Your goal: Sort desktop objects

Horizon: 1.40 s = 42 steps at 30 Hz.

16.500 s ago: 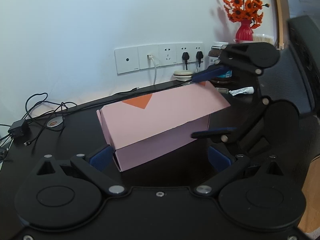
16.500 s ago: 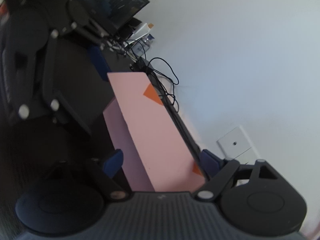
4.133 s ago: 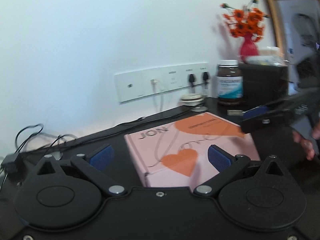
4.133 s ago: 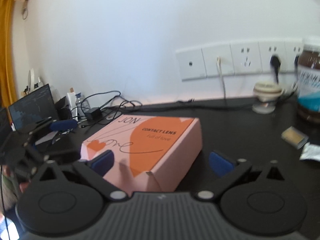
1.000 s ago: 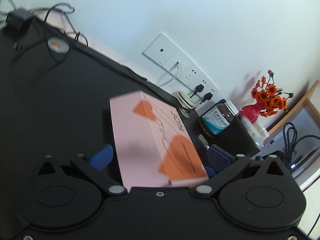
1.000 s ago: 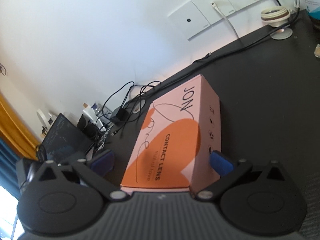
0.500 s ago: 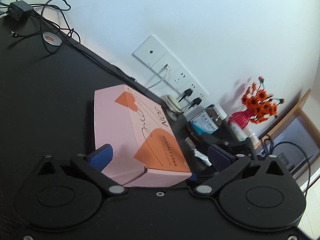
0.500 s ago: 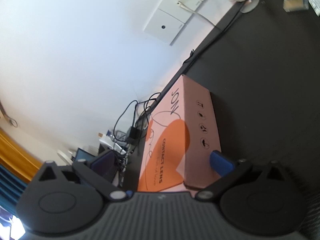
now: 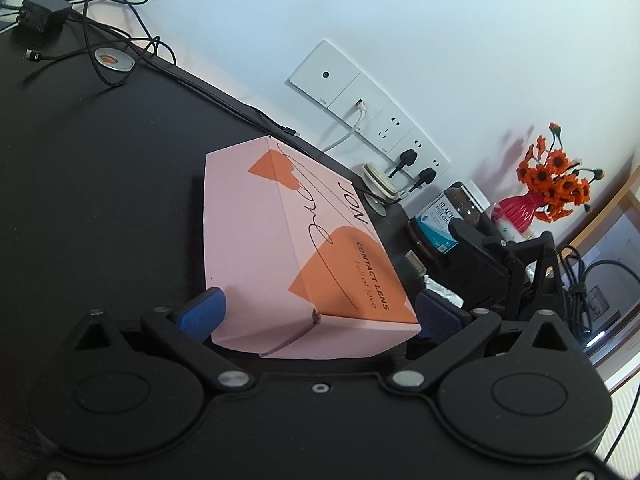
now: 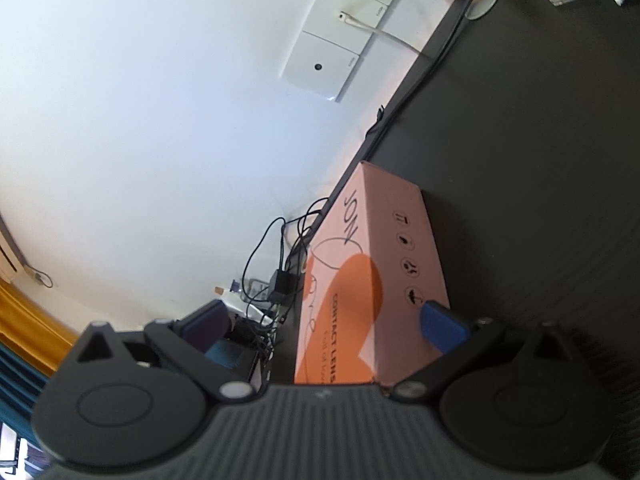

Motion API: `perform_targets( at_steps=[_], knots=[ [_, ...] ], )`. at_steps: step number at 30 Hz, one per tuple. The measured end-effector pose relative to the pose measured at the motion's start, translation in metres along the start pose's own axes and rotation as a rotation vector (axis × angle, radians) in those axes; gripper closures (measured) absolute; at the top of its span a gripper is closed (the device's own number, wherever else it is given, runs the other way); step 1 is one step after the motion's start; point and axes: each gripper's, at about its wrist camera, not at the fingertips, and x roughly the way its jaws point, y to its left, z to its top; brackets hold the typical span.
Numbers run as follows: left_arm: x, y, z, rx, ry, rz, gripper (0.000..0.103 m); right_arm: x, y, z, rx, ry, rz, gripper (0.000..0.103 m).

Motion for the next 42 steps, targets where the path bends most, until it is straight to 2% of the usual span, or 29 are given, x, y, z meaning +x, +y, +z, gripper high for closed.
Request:
perform_targets(
  at_steps=[13,23,36,42],
  knots=[
    [0.013,-0.017,-0.010,0.070,0.031,0.045,0.000,0.001,0.002,-0.003,-0.007,-0.006,-0.013,0.000],
    [0.021,-0.034,-0.019,0.141,0.064,0.072,0.000,0.005,0.003,0.000,-0.028,0.038,-0.012,0.000],
    [0.025,-0.054,-0.034,0.300,0.074,0.138,0.000,0.004,0.009,-0.003,-0.064,0.058,-0.038,0.000],
    [0.018,-0.037,-0.021,0.271,0.090,0.058,0.000,0.005,0.004,0.005,-0.028,0.099,-0.027,0.001]
  ],
)
